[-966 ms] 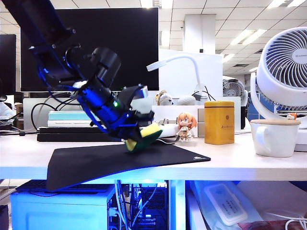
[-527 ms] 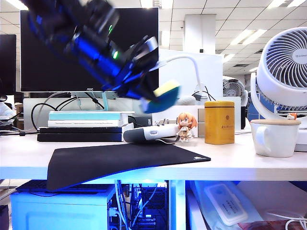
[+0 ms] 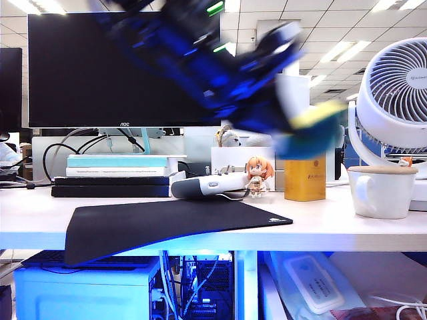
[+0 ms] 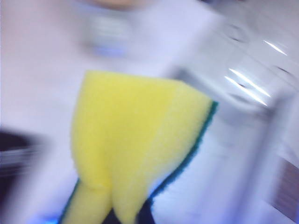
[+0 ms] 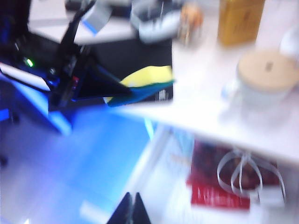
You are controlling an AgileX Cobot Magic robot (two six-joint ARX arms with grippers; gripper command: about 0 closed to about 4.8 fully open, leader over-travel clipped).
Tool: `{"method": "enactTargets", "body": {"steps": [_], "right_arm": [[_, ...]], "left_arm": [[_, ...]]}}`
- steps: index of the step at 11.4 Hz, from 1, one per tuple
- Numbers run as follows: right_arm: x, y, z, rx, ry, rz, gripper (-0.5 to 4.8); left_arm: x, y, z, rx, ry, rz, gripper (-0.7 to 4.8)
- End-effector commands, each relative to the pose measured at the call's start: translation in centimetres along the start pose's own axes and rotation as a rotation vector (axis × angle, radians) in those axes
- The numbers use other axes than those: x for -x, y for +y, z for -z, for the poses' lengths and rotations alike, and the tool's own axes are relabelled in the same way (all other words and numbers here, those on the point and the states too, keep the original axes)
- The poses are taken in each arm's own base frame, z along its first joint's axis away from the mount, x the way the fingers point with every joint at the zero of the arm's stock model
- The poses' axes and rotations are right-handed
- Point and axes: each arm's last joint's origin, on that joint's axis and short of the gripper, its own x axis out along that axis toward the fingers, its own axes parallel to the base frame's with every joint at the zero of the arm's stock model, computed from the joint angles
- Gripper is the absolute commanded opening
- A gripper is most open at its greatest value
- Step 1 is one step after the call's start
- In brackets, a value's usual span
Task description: Open the drawer, place the cleaning sponge inside, then close the drawer.
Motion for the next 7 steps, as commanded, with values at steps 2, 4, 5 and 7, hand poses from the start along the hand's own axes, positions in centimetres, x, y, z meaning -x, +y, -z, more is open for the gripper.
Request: {"method": "enactTargets", "body": {"steps": [2,4,5,7], "right_arm": [[0.1,0.1,0.6,0.006,0.057,-0.006,-0.08],[0.1,0.1,0.5,0.008,0.051,-0.006,-0.08],[0.1,0.1,0.5,0.008,0.051,-0.005,-0.08],[0.1,0.1,0.5,0.008,0.051,-0.006,-0.08]], "left_arm": [[-1.7,-4.2,0.4,0.051,0.043,0.087,-0.06],[-2.9,-5.1,1.2,0.059,0.08,0.109,-0.06],[-3.7,-5.3,1.7,0.08,0.104,0.121,-0.06],[-5.2,-5.1,2.8,0.166,0.162,0.13,-0.06]]}}
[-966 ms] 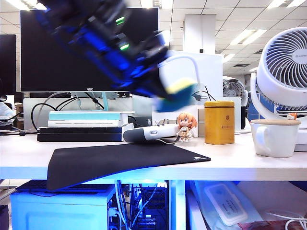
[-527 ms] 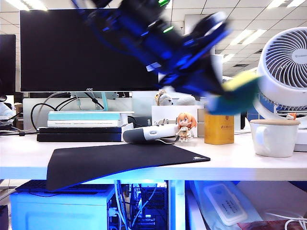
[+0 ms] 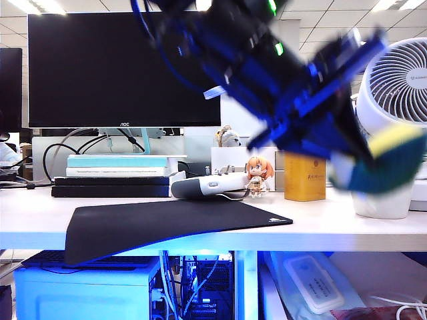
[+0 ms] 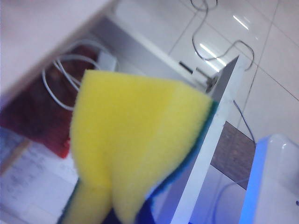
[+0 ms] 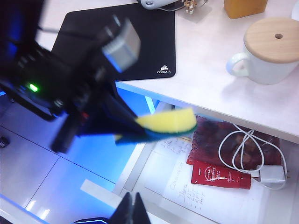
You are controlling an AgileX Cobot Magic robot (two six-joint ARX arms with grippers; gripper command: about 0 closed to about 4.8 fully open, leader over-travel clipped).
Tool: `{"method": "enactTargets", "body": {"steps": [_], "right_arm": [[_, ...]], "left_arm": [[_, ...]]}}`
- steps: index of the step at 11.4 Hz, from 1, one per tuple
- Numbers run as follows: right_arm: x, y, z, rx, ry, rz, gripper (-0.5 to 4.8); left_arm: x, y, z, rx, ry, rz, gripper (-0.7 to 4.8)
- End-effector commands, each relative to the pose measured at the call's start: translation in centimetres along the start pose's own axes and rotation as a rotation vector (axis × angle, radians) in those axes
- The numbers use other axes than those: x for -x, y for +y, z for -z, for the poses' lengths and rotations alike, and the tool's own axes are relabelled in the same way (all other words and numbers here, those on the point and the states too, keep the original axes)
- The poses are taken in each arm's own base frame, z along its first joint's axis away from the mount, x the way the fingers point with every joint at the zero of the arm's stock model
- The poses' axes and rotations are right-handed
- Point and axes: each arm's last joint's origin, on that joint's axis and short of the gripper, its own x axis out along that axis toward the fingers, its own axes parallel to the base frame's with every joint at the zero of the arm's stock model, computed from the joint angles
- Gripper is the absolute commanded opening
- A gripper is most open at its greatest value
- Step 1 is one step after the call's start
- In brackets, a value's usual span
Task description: Open the drawer, place the cleaning sponge inside, then close the drawer.
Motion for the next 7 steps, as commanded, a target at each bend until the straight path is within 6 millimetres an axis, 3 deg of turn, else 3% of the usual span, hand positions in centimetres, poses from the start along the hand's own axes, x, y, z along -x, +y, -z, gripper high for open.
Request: {"method": "enactTargets", "body": {"steps": [1,7], "right_arm": [[0.1,0.0,-0.2,0.013,-0.015,-0.002,-0.08],[0.1,0.0,-0.2,0.013,-0.015,-0.001,-0.08]], "left_arm": [[-2.1,0.8,0.5,0.134,0.053,0.001,-0.06],[-6.7,2.5,-0.1,0.168,0.154,-0.005,-0.06]]}}
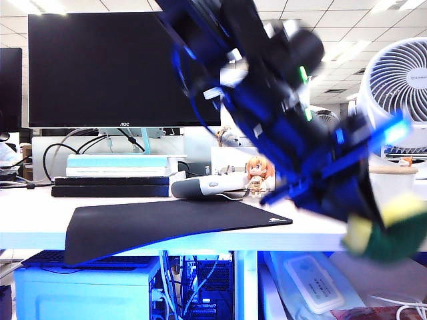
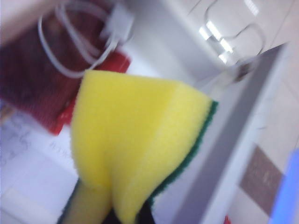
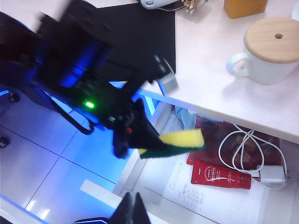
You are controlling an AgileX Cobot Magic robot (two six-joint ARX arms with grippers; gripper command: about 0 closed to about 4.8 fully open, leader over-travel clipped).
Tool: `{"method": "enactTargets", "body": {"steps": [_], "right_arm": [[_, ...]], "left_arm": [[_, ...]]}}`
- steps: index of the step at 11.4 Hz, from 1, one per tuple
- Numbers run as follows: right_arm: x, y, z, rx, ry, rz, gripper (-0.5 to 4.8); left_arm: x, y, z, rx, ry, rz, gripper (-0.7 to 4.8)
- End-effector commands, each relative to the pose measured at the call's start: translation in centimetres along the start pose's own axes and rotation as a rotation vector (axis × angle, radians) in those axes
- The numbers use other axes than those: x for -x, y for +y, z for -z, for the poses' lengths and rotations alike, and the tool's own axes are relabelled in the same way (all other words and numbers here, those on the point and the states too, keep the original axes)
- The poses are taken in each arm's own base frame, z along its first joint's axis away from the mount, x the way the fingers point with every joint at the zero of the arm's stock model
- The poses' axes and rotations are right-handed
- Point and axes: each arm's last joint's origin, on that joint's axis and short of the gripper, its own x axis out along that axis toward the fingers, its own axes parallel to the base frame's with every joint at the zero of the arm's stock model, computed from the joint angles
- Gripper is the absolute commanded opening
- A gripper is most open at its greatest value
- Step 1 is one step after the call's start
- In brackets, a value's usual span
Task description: Open the drawer, place the cleaning sponge inside, then close the drawer.
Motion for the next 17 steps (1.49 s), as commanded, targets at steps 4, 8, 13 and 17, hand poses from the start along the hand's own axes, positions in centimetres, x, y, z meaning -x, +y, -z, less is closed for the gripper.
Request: {"method": "enactTargets", "body": {"steps": [4,8,13,17], "right_arm": [[0.1,0.0,-0.2,0.011,-0.012,-0.001,-0.08],[0.1,0.0,-0.2,0.011,-0.012,-0.001,-0.08],[-0.4,-0.4,-0.3,-0.051,0.02,0.059,-0.08],[-2.1,-1.0,-0.9,-0.111,0.126,0.026,-0.08]], "left_arm": [[-1.4,0.2,-0.6,0.04,0.063,0.012,4.46],[-1.2,-0.1,-1.0,0.031,0.046,0.018,4.74],[3.7,-2.6,-4.8,-0.082,-0.001,0.05,-0.06],[14.6,-5.4,-6.6,-0.132,-0.177,0.017,-0.06]]}}
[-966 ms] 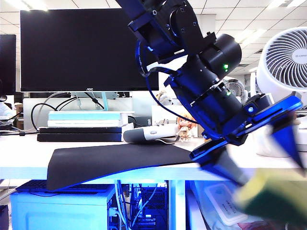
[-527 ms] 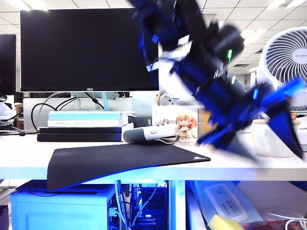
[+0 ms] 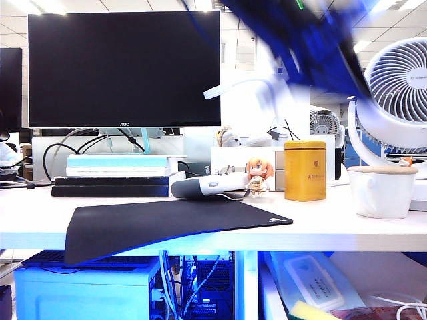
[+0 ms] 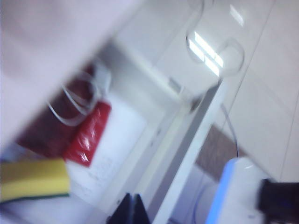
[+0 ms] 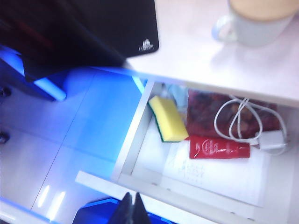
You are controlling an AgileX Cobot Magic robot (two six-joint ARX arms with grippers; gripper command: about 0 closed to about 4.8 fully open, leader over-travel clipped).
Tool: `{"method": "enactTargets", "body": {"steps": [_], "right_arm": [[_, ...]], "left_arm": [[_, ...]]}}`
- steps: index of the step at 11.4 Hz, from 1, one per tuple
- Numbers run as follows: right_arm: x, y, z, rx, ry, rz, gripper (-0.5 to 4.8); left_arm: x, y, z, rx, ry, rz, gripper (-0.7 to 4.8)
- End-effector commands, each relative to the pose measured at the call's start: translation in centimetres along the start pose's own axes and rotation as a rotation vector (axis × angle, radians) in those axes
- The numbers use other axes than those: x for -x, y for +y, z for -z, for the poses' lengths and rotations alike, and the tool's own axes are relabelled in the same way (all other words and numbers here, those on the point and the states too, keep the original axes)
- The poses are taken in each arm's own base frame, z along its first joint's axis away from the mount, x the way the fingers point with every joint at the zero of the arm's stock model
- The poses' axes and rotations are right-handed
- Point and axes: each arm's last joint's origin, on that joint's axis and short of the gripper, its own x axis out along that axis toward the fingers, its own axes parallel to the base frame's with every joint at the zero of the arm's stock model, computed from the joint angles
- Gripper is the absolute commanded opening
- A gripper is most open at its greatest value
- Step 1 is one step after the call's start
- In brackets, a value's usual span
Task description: Open the drawer, place the cleaning sponge inside, then close the drawer.
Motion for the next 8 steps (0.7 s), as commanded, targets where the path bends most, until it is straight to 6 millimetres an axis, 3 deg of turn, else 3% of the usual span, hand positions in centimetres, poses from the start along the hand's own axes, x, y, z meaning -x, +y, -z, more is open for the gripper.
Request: {"method": "enactTargets", "body": {"steps": [1,3,5,6,8], "right_arm": [[-0.8,-0.1,-0.2,0.004,0.046,-0.031,-0.08],[-2.0,-0.4,-0.8,-0.027,0.111,-0.059,-0.08],[-3.4,-0.8,-1.3,-0.077,0.198,-0.087,-0.08],[-5.2,-1.1,-1.7,-0.105,0.319,-0.098,-0.08],[-7.8,-0.9,-2.3,-0.085,0.441,-0.089,-0.08]], "left_arm": [[7.7,-2.2,-1.5,-0.086,-0.135,-0.068,-0.05],[12.6,-3.9,-1.7,-0.166,-0.217,-0.105,-0.06],[15.9,-5.4,-0.7,-0.19,-0.209,-0.111,-0.05],[18.8,-6.7,0.9,-0.276,-0.155,-0.121,-0.06],[21.3,-8.0,2.6,-0.292,-0.109,-0.078,-0.06]]}}
